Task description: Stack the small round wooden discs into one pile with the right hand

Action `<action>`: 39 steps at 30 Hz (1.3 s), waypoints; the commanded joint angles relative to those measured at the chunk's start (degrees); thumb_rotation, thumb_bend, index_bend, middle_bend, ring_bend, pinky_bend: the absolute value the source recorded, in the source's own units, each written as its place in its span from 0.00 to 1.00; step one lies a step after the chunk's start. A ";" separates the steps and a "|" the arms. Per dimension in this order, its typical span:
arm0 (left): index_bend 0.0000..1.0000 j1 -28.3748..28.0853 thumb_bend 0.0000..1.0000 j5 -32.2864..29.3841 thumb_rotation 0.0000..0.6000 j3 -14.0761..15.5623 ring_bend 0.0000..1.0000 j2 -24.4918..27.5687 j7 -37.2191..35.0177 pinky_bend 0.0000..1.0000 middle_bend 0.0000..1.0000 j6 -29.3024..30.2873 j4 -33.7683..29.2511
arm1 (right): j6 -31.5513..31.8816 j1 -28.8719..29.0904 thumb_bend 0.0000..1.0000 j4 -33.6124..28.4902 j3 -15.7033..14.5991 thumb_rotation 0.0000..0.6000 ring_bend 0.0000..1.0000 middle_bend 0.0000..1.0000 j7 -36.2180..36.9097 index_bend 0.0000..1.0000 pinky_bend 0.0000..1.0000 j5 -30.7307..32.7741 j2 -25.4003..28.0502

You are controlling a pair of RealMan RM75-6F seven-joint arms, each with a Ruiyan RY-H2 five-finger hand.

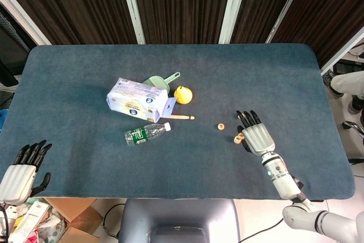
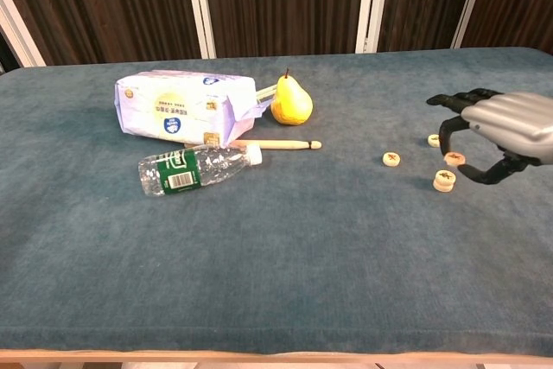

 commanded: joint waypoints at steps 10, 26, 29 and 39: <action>0.00 0.13 0.50 0.24 1.00 0.04 0.00 0.42 -0.99 0.00 0.00 0.30 0.02 | 0.05 0.28 0.56 2.19 -0.61 1.00 0.00 0.00 -1.34 0.61 0.00 0.42 -2.46; 0.00 0.16 0.50 0.61 1.00 0.23 0.00 0.68 -1.76 0.00 0.00 0.32 -0.17 | -0.68 0.50 0.56 1.71 -0.69 1.00 0.00 0.00 -1.90 0.46 0.00 1.29 -2.02; 0.00 0.09 0.50 0.70 1.00 0.31 0.00 0.88 -2.20 0.00 0.00 0.13 -0.13 | -0.41 0.38 0.57 1.09 -0.77 1.00 0.00 0.00 -2.39 0.42 0.00 1.35 -1.63; 0.00 0.18 0.50 0.45 1.00 0.16 0.00 0.68 -1.83 0.00 0.00 0.31 -0.12 | 1.29 0.03 0.56 -0.36 0.40 1.00 0.00 0.01 -0.84 0.40 0.00 1.62 -0.68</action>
